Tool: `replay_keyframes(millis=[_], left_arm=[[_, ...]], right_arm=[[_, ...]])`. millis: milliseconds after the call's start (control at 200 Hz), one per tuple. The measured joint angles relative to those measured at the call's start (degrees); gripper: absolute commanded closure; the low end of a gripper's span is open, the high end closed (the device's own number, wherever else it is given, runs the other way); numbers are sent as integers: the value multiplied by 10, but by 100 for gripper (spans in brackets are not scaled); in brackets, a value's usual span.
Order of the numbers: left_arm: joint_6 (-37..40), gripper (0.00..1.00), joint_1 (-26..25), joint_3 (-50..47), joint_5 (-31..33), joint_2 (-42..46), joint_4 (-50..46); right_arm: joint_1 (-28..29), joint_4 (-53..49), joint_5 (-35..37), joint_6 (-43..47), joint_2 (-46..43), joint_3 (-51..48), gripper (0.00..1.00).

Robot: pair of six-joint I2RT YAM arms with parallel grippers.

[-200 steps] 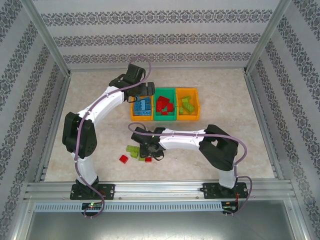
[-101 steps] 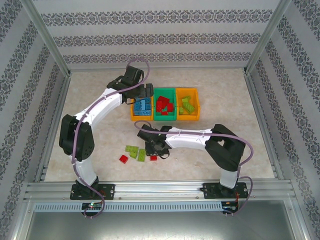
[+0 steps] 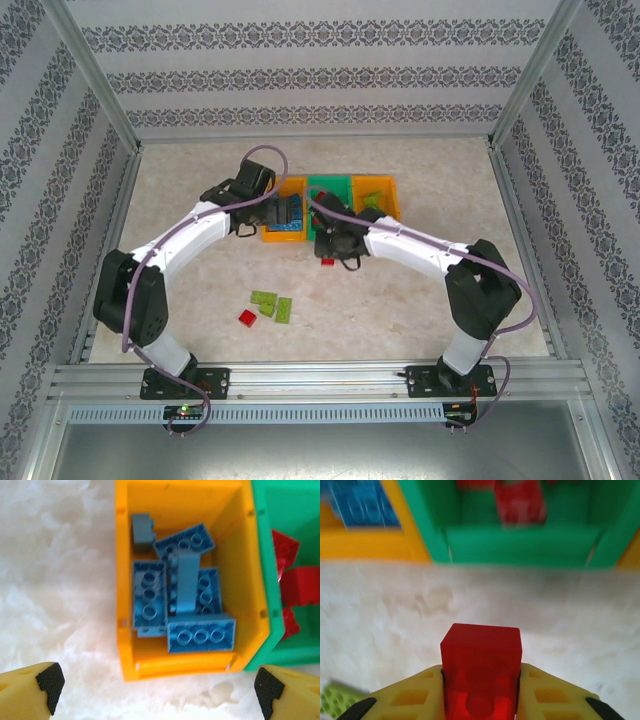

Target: Sort the legos into containers by color

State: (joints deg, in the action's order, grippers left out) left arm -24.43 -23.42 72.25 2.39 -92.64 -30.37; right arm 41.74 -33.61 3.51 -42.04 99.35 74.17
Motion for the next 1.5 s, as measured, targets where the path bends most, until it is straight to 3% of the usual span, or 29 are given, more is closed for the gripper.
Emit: replay_keyframes(millis=[340, 595, 1034, 1144, 1499], left_arm=[[-31, 0, 2, -160, 0, 131, -17], [-109, 0, 2, -236, -11, 214, -67], [-345, 0, -25, -367, -86, 325, -133], [-401, 4, -40, -388, -101, 347, -134], [-513, 12, -93, -401, -112, 300, -124]], right_arm=[[-113, 4, 0, 92, 147, 224, 68], [-147, -16, -14, 113, 254, 325, 55], [-150, -26, -38, 136, 271, 361, 36], [-150, -13, -51, 140, 271, 359, 33], [-164, 26, -81, 137, 260, 332, 29]])
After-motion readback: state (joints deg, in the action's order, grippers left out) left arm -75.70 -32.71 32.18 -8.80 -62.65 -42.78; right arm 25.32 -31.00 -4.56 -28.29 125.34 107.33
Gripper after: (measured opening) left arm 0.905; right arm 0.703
